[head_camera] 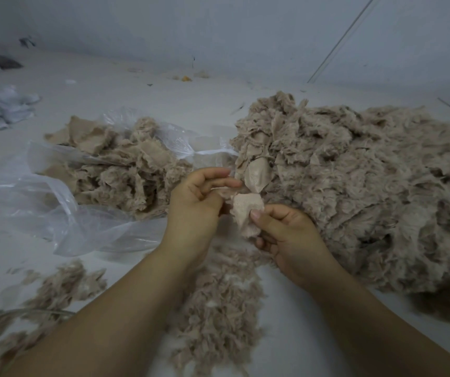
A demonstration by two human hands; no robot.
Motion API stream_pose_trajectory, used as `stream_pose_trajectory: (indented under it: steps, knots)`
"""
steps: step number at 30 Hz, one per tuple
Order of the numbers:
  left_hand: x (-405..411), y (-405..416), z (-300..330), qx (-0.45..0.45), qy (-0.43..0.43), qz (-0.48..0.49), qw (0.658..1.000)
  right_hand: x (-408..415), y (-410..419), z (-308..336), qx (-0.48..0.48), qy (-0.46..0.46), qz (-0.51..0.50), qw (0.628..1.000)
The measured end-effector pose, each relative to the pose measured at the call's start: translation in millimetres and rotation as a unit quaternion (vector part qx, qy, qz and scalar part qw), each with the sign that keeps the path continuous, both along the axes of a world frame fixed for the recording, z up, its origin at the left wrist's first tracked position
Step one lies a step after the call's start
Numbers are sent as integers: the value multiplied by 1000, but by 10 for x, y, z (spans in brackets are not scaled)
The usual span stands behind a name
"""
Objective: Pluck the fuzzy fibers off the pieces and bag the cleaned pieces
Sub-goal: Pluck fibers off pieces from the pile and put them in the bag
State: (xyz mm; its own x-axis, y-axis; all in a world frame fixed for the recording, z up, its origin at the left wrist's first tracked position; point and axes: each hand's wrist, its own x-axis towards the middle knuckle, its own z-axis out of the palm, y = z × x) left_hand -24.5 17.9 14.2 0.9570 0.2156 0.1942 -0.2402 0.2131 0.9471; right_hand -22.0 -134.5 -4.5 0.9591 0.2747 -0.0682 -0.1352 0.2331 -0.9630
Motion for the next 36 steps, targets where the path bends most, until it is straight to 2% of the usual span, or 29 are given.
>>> stream_pose_trajectory:
  steps: [3, 5, 10, 12, 18, 22, 23, 25, 27, 28, 30, 33, 36]
  knots:
    - [21, 13, 12, -100, 67, -44, 992, 1, 0, -2, 2, 4, -1, 1000]
    - [13, 8, -20, -80, 65, -69, 992, 7, -9, -8, 5, 4, 4, 1000]
    - [4, 7, -48, 16, 23, -62, 998, 7, -9, -3, 28, 0, 14, 1000]
    - [-4, 2, -35, 12, 17, -60, 998, 14, -4, -16, 19, 6, 0, 1000]
    - [2, -5, -34, 3, 28, 25, 999, 21, 2, -35, 51, 18, -17, 998]
    - [34, 99, 9, -24, 30, 24, 999, 48, -18, -33, 113, 40, -32, 992]
    - [35, 157, 25, -15, 41, -17, 999, 53, -19, -32, 124, 40, -36, 991]
    - [11, 281, 73, 40, 90, -186, 978, 54, -12, -39, 122, 36, -38, 991]
    - [-42, 363, 114, 134, 150, -346, 917, 48, -9, -45, 110, 28, -37, 993]
    - [-58, 376, 125, 170, 162, -378, 895, 46, -12, -49, 103, 24, -36, 994]
    - [-63, 365, 145, 192, 160, -365, 897, 39, -21, -51, 90, 19, -36, 995]
    - [-33, 345, 157, 192, 136, -252, 939, 35, -21, -48, 66, 9, -33, 997]
    - [2, 321, 136, 168, 138, -194, 957, 22, -5, -37, 44, 0, -29, 999]
